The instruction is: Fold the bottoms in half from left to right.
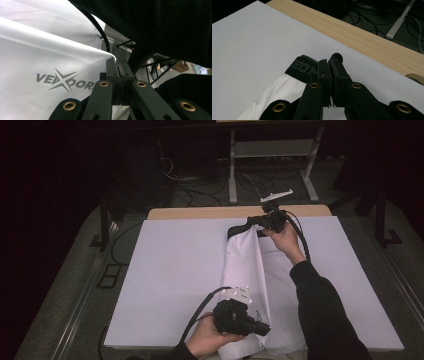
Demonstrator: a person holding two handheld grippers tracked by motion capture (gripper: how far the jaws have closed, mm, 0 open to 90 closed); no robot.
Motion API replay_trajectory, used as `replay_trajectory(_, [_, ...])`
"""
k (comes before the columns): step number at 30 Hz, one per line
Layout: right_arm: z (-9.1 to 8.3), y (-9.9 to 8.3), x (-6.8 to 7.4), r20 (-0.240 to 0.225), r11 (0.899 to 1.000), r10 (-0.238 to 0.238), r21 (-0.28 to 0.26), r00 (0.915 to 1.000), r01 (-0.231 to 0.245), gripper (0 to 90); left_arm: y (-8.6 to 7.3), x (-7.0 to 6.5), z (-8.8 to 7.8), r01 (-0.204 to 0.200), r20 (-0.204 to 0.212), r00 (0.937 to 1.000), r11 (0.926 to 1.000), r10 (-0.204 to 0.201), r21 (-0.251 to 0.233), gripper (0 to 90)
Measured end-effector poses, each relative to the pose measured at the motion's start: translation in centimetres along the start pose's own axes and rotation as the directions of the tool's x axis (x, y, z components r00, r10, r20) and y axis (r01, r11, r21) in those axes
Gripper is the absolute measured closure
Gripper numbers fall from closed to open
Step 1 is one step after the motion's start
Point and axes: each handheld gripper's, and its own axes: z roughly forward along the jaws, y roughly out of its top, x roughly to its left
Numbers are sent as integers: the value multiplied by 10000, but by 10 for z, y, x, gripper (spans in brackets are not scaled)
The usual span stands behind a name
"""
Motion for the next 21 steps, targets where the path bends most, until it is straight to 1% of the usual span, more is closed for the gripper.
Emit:
replay_trajectory(1, [-1,0,-1,7,10000,-21,-1,10000,21,860,1,1,3,-60,1,10000,10000,60,53,877])
replay_trajectory(7, [-2,-5,-11,-41,9999,4,156,10000,-3,859,6,0,20,-78,-25,10000,9997,78,243,877])
replay_trajectory(10, [-1,-9,-16,-55,9997,-63,244,10000,65,859,8,1,27,-139,-137,9998,9993,144,356,877])
replay_trajectory(12, [-1,-11,-18,-76,9995,-59,303,10000,62,859,10,1,33,-66,-108,9999,9994,69,345,877])
replay_trajectory(15, [-1,-14,-23,-121,9995,6,332,9999,-2,859,13,1,41,58,-177,9998,9993,-51,379,877])
replay_trajectory(18, [-2,-16,-27,-208,9995,34,300,9998,-28,859,15,-1,46,78,-337,9994,9991,-63,418,877])
replay_trajectory(19, [-2,-17,-28,-188,9995,10,311,9998,-4,859,16,-1,47,52,-342,9994,9992,-38,402,877])
replay_trajectory(21, [-3,-17,-30,-235,9995,42,312,9997,-35,859,17,0,51,144,-333,9994,9992,-132,369,877])
